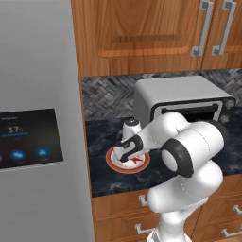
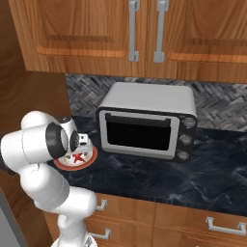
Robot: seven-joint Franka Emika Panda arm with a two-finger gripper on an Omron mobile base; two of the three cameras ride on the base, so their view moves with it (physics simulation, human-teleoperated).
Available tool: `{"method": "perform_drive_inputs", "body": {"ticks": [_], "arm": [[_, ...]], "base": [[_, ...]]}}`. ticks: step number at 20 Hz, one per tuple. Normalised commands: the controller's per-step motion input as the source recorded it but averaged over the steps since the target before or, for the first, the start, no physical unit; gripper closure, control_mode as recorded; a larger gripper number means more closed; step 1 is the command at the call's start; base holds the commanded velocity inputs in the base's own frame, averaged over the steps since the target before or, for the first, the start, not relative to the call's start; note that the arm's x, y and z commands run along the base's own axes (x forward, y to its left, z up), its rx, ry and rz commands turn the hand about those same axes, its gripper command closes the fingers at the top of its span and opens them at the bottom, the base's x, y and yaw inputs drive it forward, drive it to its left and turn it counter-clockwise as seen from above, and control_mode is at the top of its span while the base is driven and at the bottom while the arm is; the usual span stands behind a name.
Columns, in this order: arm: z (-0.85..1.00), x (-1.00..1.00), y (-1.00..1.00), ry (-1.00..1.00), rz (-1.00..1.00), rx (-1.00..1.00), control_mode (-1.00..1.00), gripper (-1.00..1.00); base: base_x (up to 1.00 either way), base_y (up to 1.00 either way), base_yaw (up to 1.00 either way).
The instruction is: Place the fish on the rack of the oven.
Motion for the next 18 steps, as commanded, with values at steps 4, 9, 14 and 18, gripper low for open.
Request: {"method": "perform_drive_inputs", "body": {"ticks": [4, 9, 14, 18], "arm": [[-0.27, 0.01, 0.00, -0.01, 0.00, 0.00, -1.00, 1.00], [-0.08, 0.00, 0.00, -0.01, 0.00, 0.00, -1.00, 1.00], [0.00, 0.00, 0.00, 0.00, 0.00, 0.00, -1.00, 1.00], [0.23, -0.09, -0.08, 0.00, -0.04, 0.06, -1.00, 1.00]], "base": [[0.00, 0.00, 0.00], [0.00, 0.00, 0.00], [0.00, 0.00, 0.00], [0.00, 0.00, 0.00]]}}
